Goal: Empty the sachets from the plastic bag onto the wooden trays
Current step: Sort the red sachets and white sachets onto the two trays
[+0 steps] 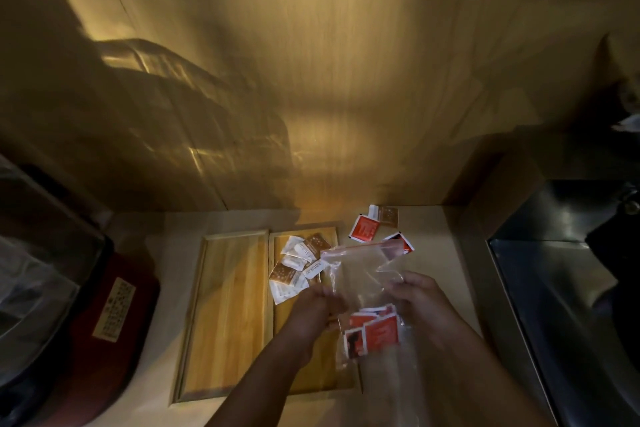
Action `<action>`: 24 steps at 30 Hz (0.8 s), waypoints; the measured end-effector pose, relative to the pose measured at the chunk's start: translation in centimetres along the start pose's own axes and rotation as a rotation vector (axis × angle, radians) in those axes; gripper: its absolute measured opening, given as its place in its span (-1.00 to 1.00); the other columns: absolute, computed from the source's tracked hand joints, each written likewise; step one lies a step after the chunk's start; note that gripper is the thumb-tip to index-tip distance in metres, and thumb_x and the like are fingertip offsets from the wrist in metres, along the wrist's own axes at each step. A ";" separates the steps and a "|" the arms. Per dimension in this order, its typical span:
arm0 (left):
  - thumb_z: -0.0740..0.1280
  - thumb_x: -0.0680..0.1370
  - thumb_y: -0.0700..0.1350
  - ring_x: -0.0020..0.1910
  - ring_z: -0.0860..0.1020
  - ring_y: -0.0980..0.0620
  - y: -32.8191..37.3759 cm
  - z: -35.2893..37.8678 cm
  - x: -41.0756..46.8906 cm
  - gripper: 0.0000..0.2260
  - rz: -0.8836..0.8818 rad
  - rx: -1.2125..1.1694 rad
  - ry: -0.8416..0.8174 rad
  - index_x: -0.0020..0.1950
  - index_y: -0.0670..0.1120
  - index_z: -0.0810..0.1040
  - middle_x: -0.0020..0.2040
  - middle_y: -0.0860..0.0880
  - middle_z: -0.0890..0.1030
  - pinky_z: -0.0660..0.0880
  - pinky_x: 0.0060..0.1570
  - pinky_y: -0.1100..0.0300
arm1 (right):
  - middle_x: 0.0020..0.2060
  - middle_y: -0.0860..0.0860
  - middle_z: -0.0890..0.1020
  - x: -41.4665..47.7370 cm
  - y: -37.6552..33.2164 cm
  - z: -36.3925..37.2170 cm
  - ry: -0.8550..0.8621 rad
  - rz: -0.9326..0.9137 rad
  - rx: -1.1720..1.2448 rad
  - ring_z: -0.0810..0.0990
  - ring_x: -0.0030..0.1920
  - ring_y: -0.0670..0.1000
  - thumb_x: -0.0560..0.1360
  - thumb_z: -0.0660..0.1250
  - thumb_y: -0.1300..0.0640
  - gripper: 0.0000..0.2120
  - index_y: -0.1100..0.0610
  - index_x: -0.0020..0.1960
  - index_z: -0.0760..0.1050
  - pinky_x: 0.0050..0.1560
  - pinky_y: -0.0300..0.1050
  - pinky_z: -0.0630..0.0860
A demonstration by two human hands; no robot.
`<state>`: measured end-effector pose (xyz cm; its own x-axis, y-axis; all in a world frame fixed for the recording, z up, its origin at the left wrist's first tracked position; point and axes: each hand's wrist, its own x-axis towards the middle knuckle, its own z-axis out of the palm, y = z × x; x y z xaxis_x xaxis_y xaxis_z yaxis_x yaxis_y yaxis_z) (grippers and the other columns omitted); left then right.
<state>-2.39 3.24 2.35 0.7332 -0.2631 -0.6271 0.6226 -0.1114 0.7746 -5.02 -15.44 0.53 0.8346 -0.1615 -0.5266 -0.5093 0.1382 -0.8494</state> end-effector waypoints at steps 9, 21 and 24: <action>0.35 0.47 -0.27 -0.40 0.53 0.12 4.5 -3.3 -6.0 -0.92 0.337 0.115 0.028 -0.21 -0.14 0.58 -0.39 0.00 0.57 0.48 -0.44 0.30 | -0.42 0.08 0.61 -1.1 -2.8 2.2 -0.200 -0.224 -0.043 0.56 -0.40 -0.06 0.44 0.29 0.43 -0.87 0.31 -0.27 0.45 -0.30 -0.24 0.47; 0.30 0.53 -0.24 -0.38 0.50 0.03 4.7 -7.9 -10.2 -0.85 0.235 0.509 0.055 -0.20 -0.22 0.62 -0.31 -0.13 0.57 0.45 -0.35 0.23 | -0.49 -0.07 0.60 -1.4 -4.3 9.9 -0.424 -0.282 -0.376 0.55 -0.42 -0.21 0.40 0.35 0.41 -0.72 0.09 -0.38 0.50 -0.32 -0.38 0.44; 0.34 0.49 -0.27 -0.50 0.46 0.07 4.2 -9.2 -11.0 -0.84 0.196 0.297 0.059 -0.26 -0.29 0.63 -0.38 -0.21 0.56 0.43 -0.47 0.31 | -0.42 -0.06 0.55 -1.6 -3.9 11.8 -0.419 -0.293 -0.420 0.52 -0.39 -0.22 0.39 0.36 0.41 -0.72 0.08 -0.36 0.48 -0.32 -0.41 0.42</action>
<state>-5.34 14.48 11.78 0.8507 -0.2527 -0.4609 0.3679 -0.3399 0.8655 -1.90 -4.24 5.10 0.9192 0.2709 -0.2860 -0.2162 -0.2599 -0.9411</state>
